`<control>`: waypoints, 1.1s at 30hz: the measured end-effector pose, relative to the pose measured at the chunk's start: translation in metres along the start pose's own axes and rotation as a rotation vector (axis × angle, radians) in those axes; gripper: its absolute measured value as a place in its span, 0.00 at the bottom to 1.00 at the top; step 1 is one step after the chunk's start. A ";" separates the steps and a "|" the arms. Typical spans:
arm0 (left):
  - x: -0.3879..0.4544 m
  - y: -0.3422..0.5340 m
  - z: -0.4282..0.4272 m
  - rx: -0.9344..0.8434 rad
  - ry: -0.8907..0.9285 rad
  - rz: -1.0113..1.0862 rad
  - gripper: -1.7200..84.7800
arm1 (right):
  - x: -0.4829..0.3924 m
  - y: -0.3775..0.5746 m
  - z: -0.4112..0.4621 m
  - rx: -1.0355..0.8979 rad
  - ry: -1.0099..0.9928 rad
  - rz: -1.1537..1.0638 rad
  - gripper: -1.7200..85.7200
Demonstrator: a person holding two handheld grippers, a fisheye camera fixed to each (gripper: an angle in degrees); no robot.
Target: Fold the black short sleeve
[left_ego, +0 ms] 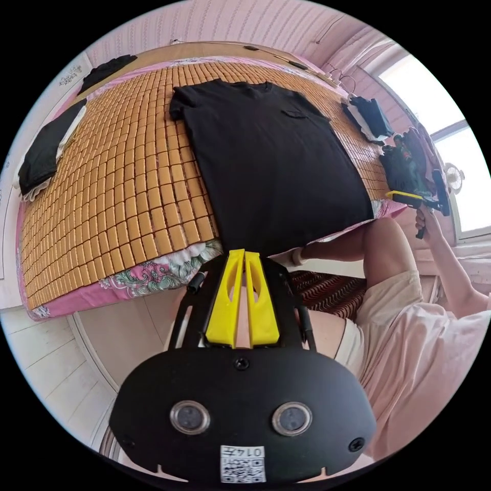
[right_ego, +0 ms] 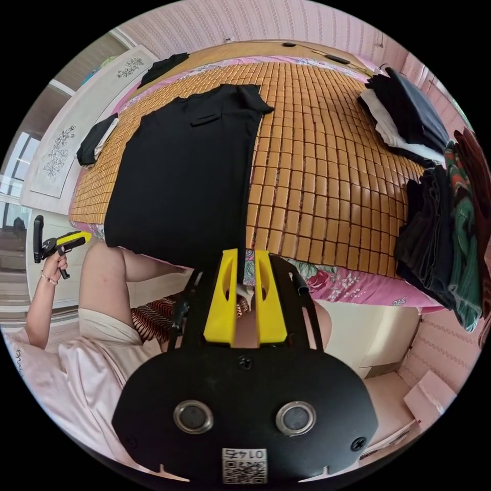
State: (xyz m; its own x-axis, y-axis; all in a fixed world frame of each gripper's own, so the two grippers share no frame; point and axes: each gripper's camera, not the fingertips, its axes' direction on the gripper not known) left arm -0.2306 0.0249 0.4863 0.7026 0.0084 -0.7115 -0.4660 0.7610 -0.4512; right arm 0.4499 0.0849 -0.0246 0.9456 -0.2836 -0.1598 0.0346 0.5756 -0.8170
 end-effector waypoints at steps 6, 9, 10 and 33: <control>0.040 -0.101 0.020 0.116 0.046 0.192 0.01 | 0.019 -0.079 -0.002 0.126 -0.008 -0.046 0.09; 0.056 -0.167 0.043 0.160 0.076 0.282 0.01 | 0.033 -0.138 0.015 0.152 -0.033 -0.055 0.10; 0.058 -0.180 0.048 0.170 0.085 0.296 0.01 | 0.040 -0.160 0.023 0.169 -0.036 -0.038 0.10; 0.169 -0.502 0.198 -0.105 0.057 0.387 0.10 | 0.125 -0.241 0.062 0.132 -0.235 0.281 0.09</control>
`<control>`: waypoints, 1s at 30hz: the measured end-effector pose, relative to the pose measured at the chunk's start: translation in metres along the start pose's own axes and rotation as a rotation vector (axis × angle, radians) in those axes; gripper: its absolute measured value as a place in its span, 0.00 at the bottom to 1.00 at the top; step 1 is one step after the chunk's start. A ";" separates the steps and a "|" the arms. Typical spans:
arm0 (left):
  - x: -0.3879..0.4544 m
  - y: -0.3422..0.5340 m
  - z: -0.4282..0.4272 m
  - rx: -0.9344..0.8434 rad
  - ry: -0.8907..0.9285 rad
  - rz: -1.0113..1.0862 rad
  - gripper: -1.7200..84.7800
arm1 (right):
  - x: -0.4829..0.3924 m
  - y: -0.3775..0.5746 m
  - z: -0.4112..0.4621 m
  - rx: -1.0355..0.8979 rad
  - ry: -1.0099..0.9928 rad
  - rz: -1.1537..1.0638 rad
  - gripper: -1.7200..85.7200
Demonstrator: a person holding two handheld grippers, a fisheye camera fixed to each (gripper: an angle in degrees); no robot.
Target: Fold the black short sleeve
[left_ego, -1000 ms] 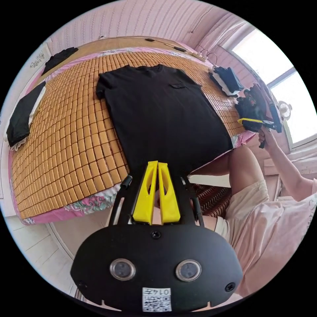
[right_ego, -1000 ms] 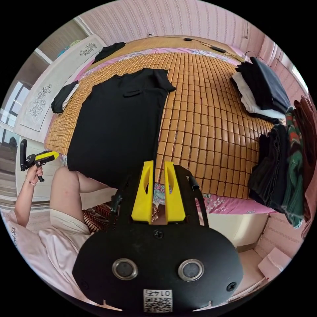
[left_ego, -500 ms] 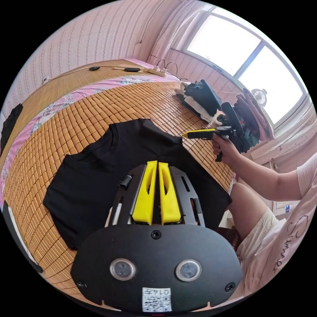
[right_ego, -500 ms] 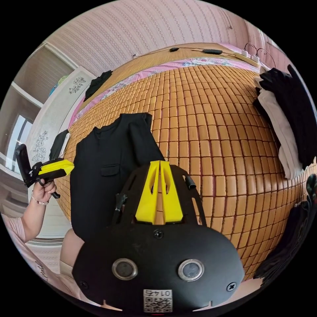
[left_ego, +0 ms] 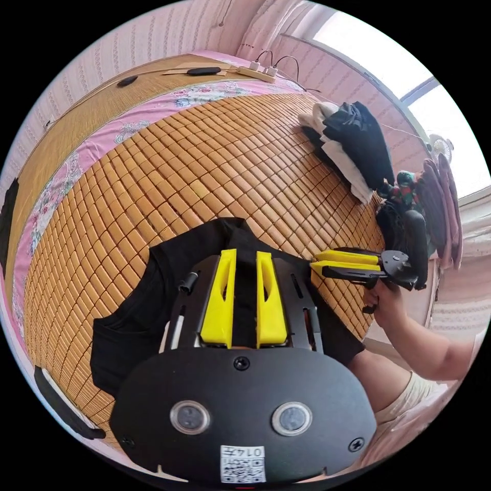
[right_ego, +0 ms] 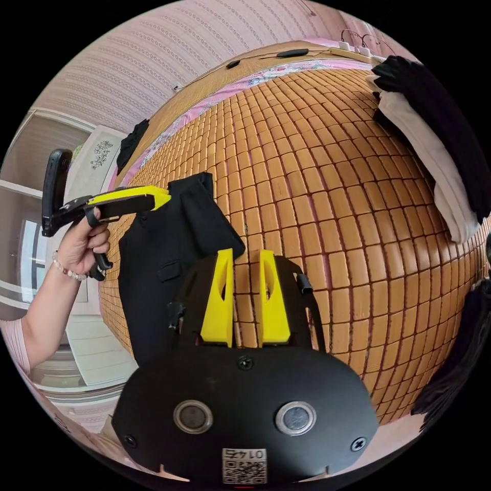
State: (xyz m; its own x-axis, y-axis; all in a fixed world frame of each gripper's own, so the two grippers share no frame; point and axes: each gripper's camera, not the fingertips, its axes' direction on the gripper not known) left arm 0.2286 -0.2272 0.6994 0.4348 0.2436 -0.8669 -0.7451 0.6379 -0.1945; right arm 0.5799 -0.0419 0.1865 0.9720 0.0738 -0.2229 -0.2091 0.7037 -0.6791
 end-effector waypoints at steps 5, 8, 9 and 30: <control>0.005 -0.032 0.041 -0.108 -0.052 0.077 0.06 | 0.015 -0.010 0.006 -0.042 -0.093 -0.051 0.03; 0.024 -0.041 0.031 -0.048 -0.050 0.212 0.02 | 0.018 -0.004 -0.001 -0.007 -0.094 -0.033 0.02; 0.032 -0.045 0.026 -0.017 -0.043 0.256 0.02 | 0.020 -0.003 -0.002 0.001 -0.102 -0.022 0.02; -0.002 -0.072 -0.014 0.028 0.084 0.223 0.08 | -0.043 -0.037 0.040 -0.042 -0.017 -0.002 0.02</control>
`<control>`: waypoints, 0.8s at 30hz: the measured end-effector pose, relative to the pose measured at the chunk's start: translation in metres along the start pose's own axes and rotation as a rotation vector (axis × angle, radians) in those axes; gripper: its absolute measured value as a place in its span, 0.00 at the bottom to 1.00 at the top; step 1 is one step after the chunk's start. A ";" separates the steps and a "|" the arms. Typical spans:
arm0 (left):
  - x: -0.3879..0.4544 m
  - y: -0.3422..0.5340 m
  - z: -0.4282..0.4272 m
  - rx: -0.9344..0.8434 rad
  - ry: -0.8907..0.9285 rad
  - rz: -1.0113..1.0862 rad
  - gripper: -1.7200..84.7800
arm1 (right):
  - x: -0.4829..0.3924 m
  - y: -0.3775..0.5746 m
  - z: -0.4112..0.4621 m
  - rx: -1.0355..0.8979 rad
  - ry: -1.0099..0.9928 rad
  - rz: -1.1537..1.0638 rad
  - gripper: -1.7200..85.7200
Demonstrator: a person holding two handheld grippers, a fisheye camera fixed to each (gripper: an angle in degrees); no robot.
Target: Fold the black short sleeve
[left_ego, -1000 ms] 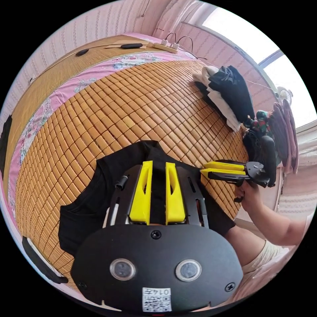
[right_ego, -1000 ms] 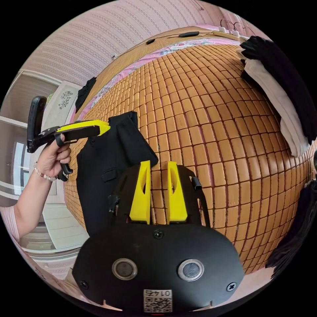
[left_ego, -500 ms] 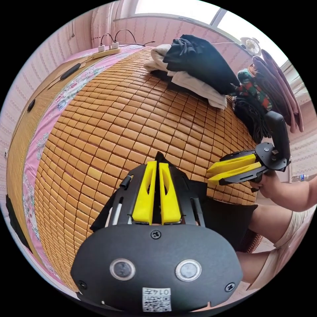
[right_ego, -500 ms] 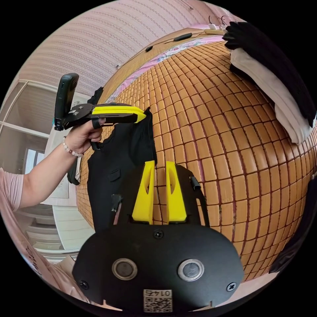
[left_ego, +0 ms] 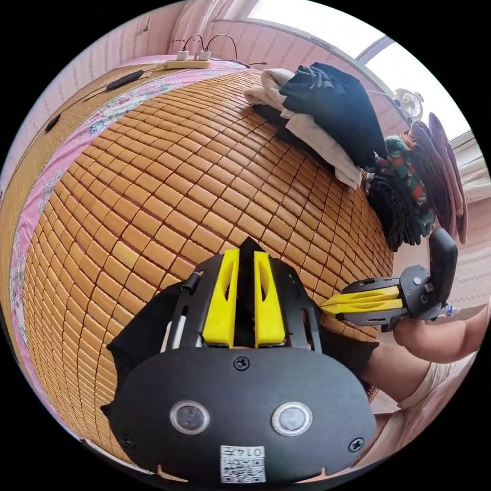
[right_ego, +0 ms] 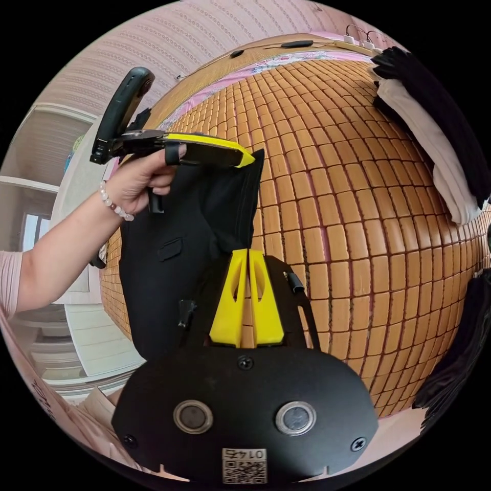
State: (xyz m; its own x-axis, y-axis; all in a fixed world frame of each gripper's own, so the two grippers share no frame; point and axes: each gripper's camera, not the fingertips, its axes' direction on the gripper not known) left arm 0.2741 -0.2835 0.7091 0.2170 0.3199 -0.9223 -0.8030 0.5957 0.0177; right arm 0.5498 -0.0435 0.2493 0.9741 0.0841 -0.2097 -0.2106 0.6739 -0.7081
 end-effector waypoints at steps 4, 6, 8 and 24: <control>-0.035 0.059 -0.076 0.205 0.043 -0.206 0.08 | -0.018 -0.013 0.002 -0.022 0.098 0.006 0.02; -0.056 0.127 -0.125 0.300 0.008 -0.366 0.08 | -0.030 -0.017 0.000 -0.021 0.111 -0.016 0.02; -0.068 0.185 -0.155 0.333 -0.038 -0.490 0.08 | -0.052 -0.023 -0.001 -0.026 0.136 -0.064 0.02; -0.130 0.500 -0.275 0.458 -0.178 -1.143 0.08 | -0.423 -0.096 0.172 -0.271 -0.093 -0.920 0.03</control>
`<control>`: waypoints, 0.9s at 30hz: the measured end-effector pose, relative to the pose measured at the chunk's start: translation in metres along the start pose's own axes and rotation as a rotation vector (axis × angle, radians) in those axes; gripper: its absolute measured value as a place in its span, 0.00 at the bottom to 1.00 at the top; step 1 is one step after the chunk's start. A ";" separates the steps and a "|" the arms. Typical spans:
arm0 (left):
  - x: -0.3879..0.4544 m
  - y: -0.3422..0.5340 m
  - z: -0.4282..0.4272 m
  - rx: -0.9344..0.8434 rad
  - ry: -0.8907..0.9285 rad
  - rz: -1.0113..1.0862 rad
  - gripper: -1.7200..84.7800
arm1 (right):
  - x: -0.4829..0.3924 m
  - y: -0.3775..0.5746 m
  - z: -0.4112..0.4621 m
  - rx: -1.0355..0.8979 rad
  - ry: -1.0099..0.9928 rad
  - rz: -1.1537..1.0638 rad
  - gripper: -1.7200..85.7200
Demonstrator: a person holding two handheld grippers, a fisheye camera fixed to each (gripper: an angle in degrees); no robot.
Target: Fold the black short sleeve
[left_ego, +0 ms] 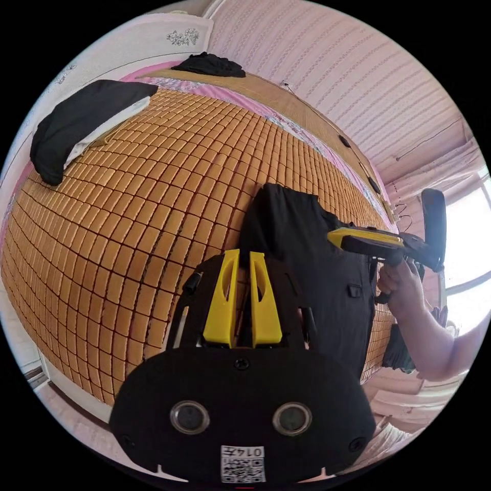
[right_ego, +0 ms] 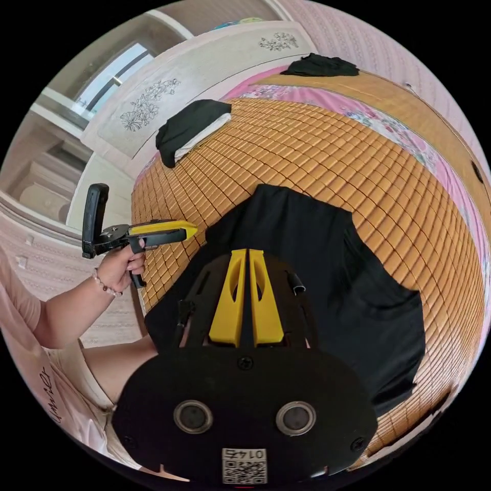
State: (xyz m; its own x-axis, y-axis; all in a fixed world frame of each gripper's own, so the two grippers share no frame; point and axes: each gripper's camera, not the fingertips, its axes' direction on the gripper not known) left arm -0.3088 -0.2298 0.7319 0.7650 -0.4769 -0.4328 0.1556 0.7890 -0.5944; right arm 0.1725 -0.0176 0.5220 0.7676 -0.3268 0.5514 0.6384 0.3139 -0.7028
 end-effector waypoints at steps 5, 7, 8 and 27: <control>-0.019 -0.018 -0.007 -0.012 0.085 -0.055 0.09 | -0.043 -0.099 0.067 -0.128 0.125 -0.101 0.08; -0.024 -0.025 -0.004 -0.061 0.109 -0.047 0.09 | -0.048 -0.115 0.083 -0.191 0.258 -0.104 0.09; -0.028 -0.028 -0.003 -0.094 0.124 -0.038 0.08 | -0.048 -0.123 0.089 -0.198 0.309 -0.078 0.09; -0.066 -0.012 -0.103 -0.030 0.142 -0.073 0.08 | -0.054 -0.154 0.087 -0.089 0.076 -0.074 0.07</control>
State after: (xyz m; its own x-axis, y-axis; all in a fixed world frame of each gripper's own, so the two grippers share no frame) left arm -0.4256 -0.2476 0.6975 0.6560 -0.5840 -0.4782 0.1870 0.7396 -0.6466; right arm 0.0379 0.0294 0.6392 0.7099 -0.4134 0.5703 0.6831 0.2067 -0.7005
